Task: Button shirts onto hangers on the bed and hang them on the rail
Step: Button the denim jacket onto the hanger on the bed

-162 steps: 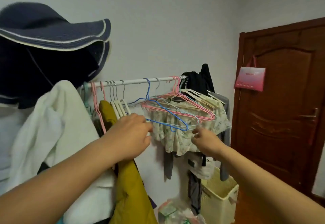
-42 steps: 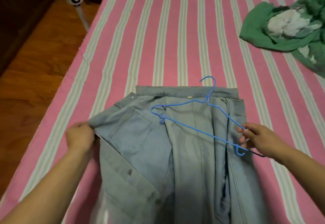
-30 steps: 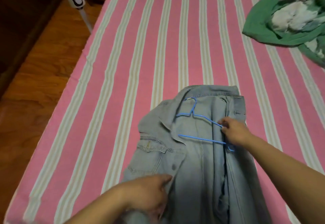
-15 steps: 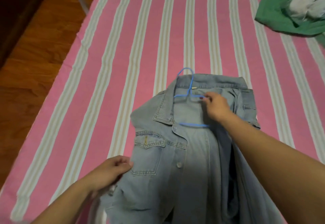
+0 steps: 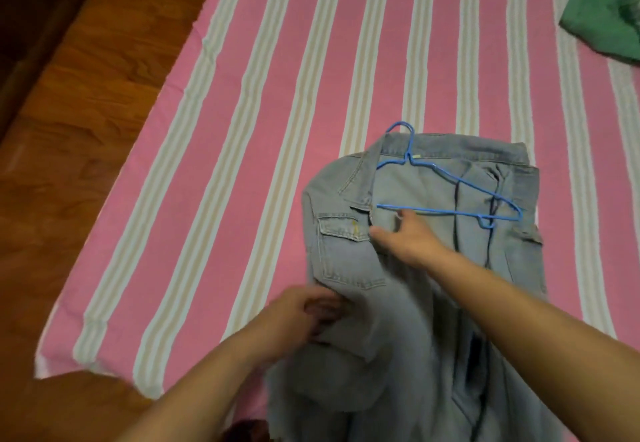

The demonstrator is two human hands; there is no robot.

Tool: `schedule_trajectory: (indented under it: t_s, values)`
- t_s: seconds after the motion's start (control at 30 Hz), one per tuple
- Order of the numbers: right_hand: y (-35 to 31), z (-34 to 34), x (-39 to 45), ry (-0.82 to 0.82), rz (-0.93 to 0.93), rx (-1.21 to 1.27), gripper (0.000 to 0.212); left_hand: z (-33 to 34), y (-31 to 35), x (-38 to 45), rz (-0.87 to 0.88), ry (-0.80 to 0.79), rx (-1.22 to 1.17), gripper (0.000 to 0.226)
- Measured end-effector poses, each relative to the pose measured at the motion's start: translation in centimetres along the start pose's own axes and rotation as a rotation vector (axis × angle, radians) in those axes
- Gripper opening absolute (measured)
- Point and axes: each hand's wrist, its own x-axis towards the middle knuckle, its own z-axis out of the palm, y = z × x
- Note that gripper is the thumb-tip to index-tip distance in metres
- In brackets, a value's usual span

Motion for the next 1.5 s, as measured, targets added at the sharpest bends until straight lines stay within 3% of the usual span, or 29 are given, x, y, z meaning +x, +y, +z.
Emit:
schedule_trajectory:
  t_s: [0.03, 0.1, 0.13, 0.27, 0.37, 0.43, 0.53, 0.6, 0.63, 0.67, 0.73, 0.83, 0.93, 1.03, 1.1, 1.17, 1.23, 1.3, 1.33, 1.4, 1.5]
  values:
    - [0.8, 1.3, -0.9, -0.044, 0.022, -0.056, 0.074, -0.8, -0.8, 0.4, -0.014, 0.18, -0.024, 0.042]
    - [2.1, 2.9, -1.3, -0.018, 0.013, -0.039, 0.038, -2.8, -3.0, 0.9, -0.041, 0.43, 0.12, 0.019]
    - [2.6, 3.1, -1.3, 0.023, 0.006, -0.001, 0.017, -3.3, -4.0, 0.9, -0.111, 0.423, 0.126, 0.022]
    - [4.2, 1.2, -1.4, 0.186, 0.076, 0.159, 0.024, -2.9, -4.9, 1.2, -0.283, 0.129, -0.166, 0.019]
    - [7.1, -2.7, -1.3, 0.4, 0.192, 0.17, 0.023, -1.6, -3.9, 2.3, -0.308, 0.154, -0.118, 0.027]
    - [9.5, -4.9, -1.3, 0.439, 0.233, 0.22, 0.02, -0.8, -3.1, 2.8, -0.343, 0.137, -0.062, 0.036]
    - [10.4, -5.1, -2.9, 0.345, 0.248, 0.496, 0.02, 0.3, -2.6, 2.4, -0.431, -0.004, -0.117, 0.039]
    - [9.3, -3.2, -5.8, 0.127, 0.241, 0.703, 0.011, 0.6, -2.3, 1.7, -0.449, -0.021, -0.066, 0.019]
    - [8.9, -2.0, -7.3, 0.021, 0.259, 0.715, 0.007, 0.5, -2.2, 1.2, -0.442, 0.002, -0.034, 0.021]
    - [8.7, -1.0, -8.5, -0.048, 0.287, 0.705, 0.008, 0.1, -1.9, 0.7, -0.415, 0.04, 0.045, 0.024]
    - [8.9, 0.6, -9.5, -0.031, 0.329, 0.722, 0.007, -1.8, -0.4, -0.8, -0.323, 0.156, 0.361, 0.031]
    - [9.2, -0.2, -8.7, 0.234, 0.295, 0.656, 0.009, -6.9, 3.0, -4.0, -0.215, 0.397, 0.679, 0.038]
    - [9.6, -2.8, -7.5, 0.377, 0.246, 0.682, 0.023, -13.2, 5.7, -6.2, -0.132, 0.608, 0.684, 0.038]
    - [9.5, -4.3, -6.8, 0.456, 0.181, 0.542, 0.025, -17.2, 7.8, -6.6, -0.007, 0.663, 0.421, 0.033]
    - [8.8, -4.0, -6.3, 0.473, 0.129, 0.504, 0.018, -18.1, 10.1, -6.2, 0.047, 0.661, 0.5, 0.034]
    - [8.1, -3.1, -6.1, 0.5, 0.093, 0.544, 0.012, -19.2, 12.8, -5.6, 0.165, 0.766, 0.833, 0.033]
    - [7.9, -1.5, -6.0, 0.482, 0.105, 0.621, 0.024, -20.5, 14.4, -5.2, 0.295, 1.023, 1.225, 0.025]
    - [8.5, 0.9, -6.2, 0.384, 0.138, 0.645, 0.043, -20.4, 13.5, -4.5, 0.244, 1.168, 1.3, 0.026]
    - [9.2, 2.3, -6.3, 0.323, 0.175, 0.637, 0.057, -19.3, 12.2, -3.9, 0.18, 1.129, 1.233, 0.027]
    - [11.2, 5.7, -6.9, 0.184, 0.239, 0.592, 0.074, -15.3, 8.3, -3.1, 0.065, 0.819, 1.064, 0.022]
    - [13.9, 9.9, -8.7, 0.003, 0.336, 0.571, 0.067, -6.8, 0.4, -5.1, -0.318, 0.271, 0.72, 0.037]
